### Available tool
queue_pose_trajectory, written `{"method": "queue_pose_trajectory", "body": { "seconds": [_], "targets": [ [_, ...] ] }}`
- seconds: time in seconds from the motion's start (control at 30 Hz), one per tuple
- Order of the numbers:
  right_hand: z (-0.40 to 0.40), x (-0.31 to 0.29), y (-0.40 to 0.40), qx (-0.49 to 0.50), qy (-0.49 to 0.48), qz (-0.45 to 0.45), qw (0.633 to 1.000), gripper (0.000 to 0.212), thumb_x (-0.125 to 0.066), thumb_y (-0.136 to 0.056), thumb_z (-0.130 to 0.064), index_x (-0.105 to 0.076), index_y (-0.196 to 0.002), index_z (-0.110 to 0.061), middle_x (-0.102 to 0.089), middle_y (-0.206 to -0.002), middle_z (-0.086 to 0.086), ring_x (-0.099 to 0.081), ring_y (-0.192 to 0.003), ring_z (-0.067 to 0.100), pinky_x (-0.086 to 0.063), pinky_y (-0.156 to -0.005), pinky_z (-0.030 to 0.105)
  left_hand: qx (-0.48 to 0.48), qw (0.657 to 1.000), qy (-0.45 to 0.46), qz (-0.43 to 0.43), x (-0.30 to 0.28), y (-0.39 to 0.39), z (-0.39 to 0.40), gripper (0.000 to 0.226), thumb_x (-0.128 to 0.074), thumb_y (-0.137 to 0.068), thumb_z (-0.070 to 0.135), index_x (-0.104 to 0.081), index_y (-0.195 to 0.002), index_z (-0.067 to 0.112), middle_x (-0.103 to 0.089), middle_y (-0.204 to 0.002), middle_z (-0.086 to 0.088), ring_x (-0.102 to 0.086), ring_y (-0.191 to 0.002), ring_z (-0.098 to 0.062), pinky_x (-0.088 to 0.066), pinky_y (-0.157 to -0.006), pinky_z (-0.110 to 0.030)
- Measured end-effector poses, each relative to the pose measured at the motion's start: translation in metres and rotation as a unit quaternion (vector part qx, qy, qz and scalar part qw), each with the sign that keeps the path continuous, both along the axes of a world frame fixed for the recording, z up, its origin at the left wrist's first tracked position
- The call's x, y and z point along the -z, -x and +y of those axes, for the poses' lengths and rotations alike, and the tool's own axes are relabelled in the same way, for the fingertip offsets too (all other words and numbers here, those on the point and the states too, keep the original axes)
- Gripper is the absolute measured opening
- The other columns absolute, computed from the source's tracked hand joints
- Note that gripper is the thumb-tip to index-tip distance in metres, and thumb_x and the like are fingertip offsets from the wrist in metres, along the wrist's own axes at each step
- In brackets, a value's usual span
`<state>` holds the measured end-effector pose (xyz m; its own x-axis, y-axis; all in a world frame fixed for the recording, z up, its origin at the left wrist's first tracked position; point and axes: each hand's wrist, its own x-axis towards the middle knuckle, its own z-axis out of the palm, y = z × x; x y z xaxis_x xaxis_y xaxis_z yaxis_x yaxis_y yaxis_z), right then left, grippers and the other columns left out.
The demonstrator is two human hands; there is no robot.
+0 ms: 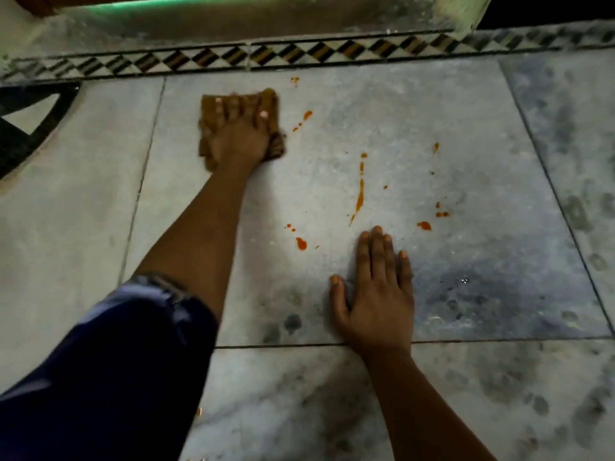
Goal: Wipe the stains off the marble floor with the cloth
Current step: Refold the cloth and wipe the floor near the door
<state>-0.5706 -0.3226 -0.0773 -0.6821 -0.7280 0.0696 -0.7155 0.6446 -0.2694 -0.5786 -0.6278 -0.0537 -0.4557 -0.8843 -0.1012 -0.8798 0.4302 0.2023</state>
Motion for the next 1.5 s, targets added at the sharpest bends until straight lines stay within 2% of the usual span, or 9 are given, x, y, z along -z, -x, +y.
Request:
{"method": "queue_pose_trajectory", "body": {
  "seconds": [0.2,0.33,0.47,0.67,0.77,0.97,1.07,1.23,1.5],
  "targets": [
    [0.0,-0.003,0.001,0.001,-0.006,-0.01,1.0,0.072,-0.035,-0.084,-0.045,-0.033,-0.143,-0.004,-0.03,-0.151,0.016,-0.028,-0.14,0.027,-0.015,-0.114,0.042,0.196,0.98,0.032,0.007,-0.001,0.002,0.054,0.047,-0.023,-0.1,0.041,-0.018,-0.147,0.036,-0.013,-0.158,0.004,-0.005,-0.146,-0.02,0.0,-0.114,-0.048],
    [0.001,-0.002,0.002,-0.001,-0.009,-0.015,1.0,0.073,-0.036,-0.084,-0.045,-0.032,-0.144,-0.004,-0.028,-0.152,0.016,-0.026,-0.141,0.027,-0.015,-0.115,0.042,0.128,0.991,0.044,0.003,-0.003,-0.039,0.028,0.046,-0.027,-0.101,0.037,-0.027,-0.146,0.03,-0.017,-0.157,0.003,-0.008,-0.145,-0.021,-0.005,-0.115,-0.049],
    [0.001,-0.003,0.001,-0.001,-0.013,-0.023,1.0,0.073,-0.036,-0.084,-0.045,-0.032,-0.144,-0.005,-0.027,-0.152,0.015,-0.024,-0.141,0.026,-0.014,-0.115,0.042,0.068,0.998,0.0,0.001,-0.011,0.031,0.011,0.049,-0.022,-0.1,0.04,-0.021,-0.147,0.029,-0.011,-0.158,-0.001,-0.003,-0.145,-0.03,-0.003,-0.112,-0.061],
    [0.001,-0.006,0.002,0.001,-0.022,-0.023,0.999,0.072,-0.037,-0.084,-0.045,-0.034,-0.143,-0.004,-0.029,-0.151,0.016,-0.027,-0.14,0.027,-0.016,-0.114,0.043,0.236,0.971,0.045,-0.017,0.005,0.006,0.063,0.052,-0.016,-0.096,0.048,-0.011,-0.147,0.039,-0.006,-0.158,0.006,0.0,-0.146,-0.022,0.0,-0.112,-0.057],
    [0.001,-0.006,0.002,-0.003,-0.03,-0.031,0.999,0.073,-0.036,-0.084,-0.045,-0.032,-0.144,-0.005,-0.027,-0.152,0.015,-0.025,-0.141,0.027,-0.015,-0.114,0.042,0.174,0.983,0.056,-0.012,0.003,-0.018,0.045,0.049,-0.024,-0.099,0.043,-0.016,-0.147,0.037,-0.009,-0.158,0.006,-0.002,-0.146,-0.022,-0.004,-0.112,-0.055],
    [-0.001,-0.004,0.001,-0.007,-0.029,-0.035,0.999,0.073,-0.036,-0.084,-0.045,-0.032,-0.144,-0.004,-0.027,-0.152,0.016,-0.023,-0.141,0.027,-0.012,-0.115,0.042,0.031,0.999,-0.023,0.007,-0.009,0.057,-0.025,0.05,-0.02,-0.1,0.043,-0.018,-0.148,0.03,-0.005,-0.159,-0.002,0.002,-0.145,-0.029,-0.003,-0.111,-0.061],
    [0.0,-0.005,0.001,-0.003,-0.015,-0.033,0.999,0.072,-0.036,-0.084,-0.044,-0.034,-0.143,-0.003,-0.028,-0.151,0.016,-0.025,-0.141,0.027,-0.013,-0.115,0.042,0.041,0.998,-0.042,0.012,-0.013,0.086,-0.025,0.052,-0.018,-0.099,0.046,-0.013,-0.149,0.031,-0.001,-0.159,-0.001,0.006,-0.145,-0.029,0.001,-0.111,-0.063],
    [0.0,-0.004,0.002,-0.002,-0.007,-0.035,0.999,0.074,-0.038,-0.081,-0.044,-0.035,-0.142,-0.003,-0.03,-0.151,0.017,-0.026,-0.14,0.027,-0.015,-0.114,0.042,0.182,0.983,0.008,-0.018,-0.003,0.038,0.002,0.051,-0.021,-0.099,0.046,-0.012,-0.148,0.035,-0.006,-0.159,0.005,-0.001,-0.146,-0.021,-0.003,-0.112,-0.055],
    [0.0,-0.001,0.001,0.002,-0.001,-0.032,0.999,0.074,-0.038,-0.082,-0.045,-0.031,-0.144,-0.005,-0.027,-0.152,0.015,-0.023,-0.141,0.026,-0.01,-0.116,0.04,0.094,0.995,-0.031,-0.012,-0.008,0.085,-0.006,0.052,-0.019,-0.099,0.045,-0.016,-0.148,0.029,-0.008,-0.159,-0.001,0.002,-0.146,-0.027,0.001,-0.112,-0.061]
  ]
}}
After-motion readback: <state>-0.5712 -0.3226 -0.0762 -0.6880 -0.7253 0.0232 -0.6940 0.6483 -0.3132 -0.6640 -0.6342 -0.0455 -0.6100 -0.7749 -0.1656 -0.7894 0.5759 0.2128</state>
